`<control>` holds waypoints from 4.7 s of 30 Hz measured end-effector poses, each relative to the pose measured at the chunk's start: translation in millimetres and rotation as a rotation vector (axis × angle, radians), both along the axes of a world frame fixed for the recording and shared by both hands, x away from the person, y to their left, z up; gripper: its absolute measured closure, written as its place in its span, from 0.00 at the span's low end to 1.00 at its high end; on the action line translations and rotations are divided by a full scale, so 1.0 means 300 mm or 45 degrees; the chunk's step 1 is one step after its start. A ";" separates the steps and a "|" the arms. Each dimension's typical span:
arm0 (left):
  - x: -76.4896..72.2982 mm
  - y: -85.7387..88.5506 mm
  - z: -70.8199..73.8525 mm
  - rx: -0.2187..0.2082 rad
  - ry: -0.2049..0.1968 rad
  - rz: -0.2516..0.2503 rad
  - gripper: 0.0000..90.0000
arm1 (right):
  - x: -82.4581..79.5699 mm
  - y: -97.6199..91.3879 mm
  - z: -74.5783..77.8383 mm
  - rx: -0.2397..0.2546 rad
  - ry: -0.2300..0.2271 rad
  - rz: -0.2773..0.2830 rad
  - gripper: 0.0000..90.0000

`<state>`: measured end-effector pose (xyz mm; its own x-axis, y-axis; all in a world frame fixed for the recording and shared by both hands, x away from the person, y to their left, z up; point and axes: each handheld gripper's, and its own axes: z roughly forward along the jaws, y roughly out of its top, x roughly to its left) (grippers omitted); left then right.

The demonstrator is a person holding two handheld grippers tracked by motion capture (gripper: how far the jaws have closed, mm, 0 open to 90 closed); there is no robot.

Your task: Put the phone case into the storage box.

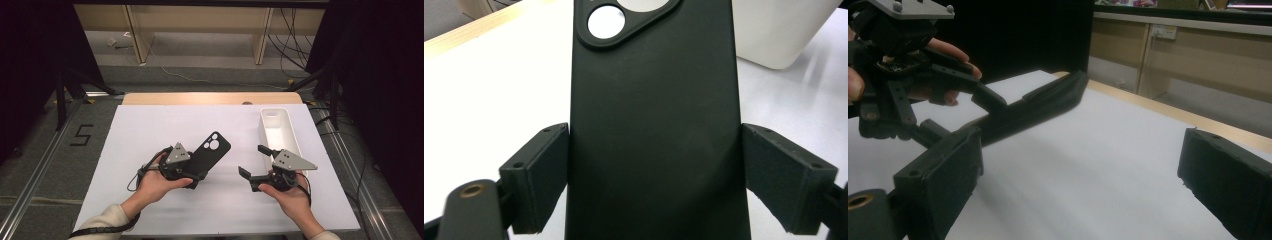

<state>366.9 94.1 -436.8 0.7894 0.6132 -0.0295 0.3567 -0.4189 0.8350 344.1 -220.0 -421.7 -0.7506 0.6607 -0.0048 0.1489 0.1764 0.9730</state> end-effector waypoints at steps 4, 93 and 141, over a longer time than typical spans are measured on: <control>-0.007 -0.012 -0.001 0.003 -0.008 -0.011 0.17 | 0.022 0.032 0.003 -0.009 -0.001 0.007 0.06; -0.061 -0.088 -0.014 0.064 -0.122 -0.086 0.16 | 0.191 0.166 0.014 0.207 0.287 0.048 0.75; -0.044 -0.020 0.004 -0.061 -0.151 -0.097 0.19 | 0.156 0.116 0.177 -0.046 0.154 0.221 0.87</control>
<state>353.7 88.1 -435.6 0.8334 0.5513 0.0385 0.2232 -0.3995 0.8891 390.8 -185.1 -368.7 -0.8495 0.5228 0.0708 0.2284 0.2435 0.9426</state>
